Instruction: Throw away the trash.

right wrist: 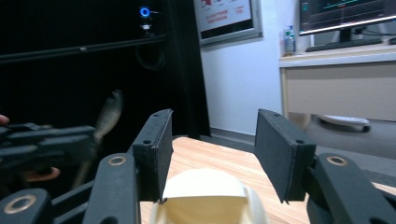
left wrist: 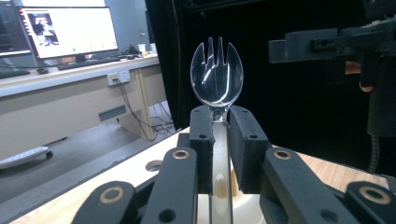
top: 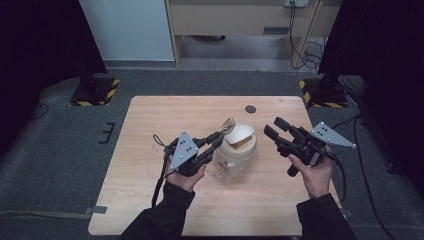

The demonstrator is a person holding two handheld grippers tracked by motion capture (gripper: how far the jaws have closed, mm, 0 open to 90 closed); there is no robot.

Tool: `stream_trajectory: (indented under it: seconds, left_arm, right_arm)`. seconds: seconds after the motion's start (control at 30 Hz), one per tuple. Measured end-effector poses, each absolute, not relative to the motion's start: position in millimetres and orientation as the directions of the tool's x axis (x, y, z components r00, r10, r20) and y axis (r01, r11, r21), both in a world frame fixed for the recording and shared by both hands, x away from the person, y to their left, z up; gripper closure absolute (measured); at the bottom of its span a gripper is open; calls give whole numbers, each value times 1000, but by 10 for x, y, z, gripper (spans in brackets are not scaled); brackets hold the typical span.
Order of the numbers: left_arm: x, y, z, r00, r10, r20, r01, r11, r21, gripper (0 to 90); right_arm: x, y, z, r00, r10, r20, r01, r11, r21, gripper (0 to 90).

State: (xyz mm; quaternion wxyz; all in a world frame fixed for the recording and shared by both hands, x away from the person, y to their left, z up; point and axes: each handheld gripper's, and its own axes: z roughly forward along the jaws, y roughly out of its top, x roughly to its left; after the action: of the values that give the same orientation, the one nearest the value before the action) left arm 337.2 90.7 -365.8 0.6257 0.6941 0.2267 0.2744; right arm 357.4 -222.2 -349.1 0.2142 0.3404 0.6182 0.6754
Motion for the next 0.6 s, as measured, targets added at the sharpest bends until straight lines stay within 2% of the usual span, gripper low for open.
stream_trajectory:
  seconds: [0.27, 0.5, 0.6]
  left_arm:
    - [3381, 616, -3695, 773, 624, 115, -36, -137, 990, 798]
    - [3377, 424, -3724, 791, 598, 132, -48, -154, 987, 798]
    - [3354, 363, -3715, 795, 589, 144, -65, -154, 986, 797]
  right_arm:
    - [3540, -2116, -3470, -720, 657, 226, 163, -156, 974, 510]
    - [3525, -2078, -3497, -748, 611, 259, 204, -160, 966, 575]
    - [3525, -2063, -3511, -754, 600, 268, 222, -151, 963, 631]
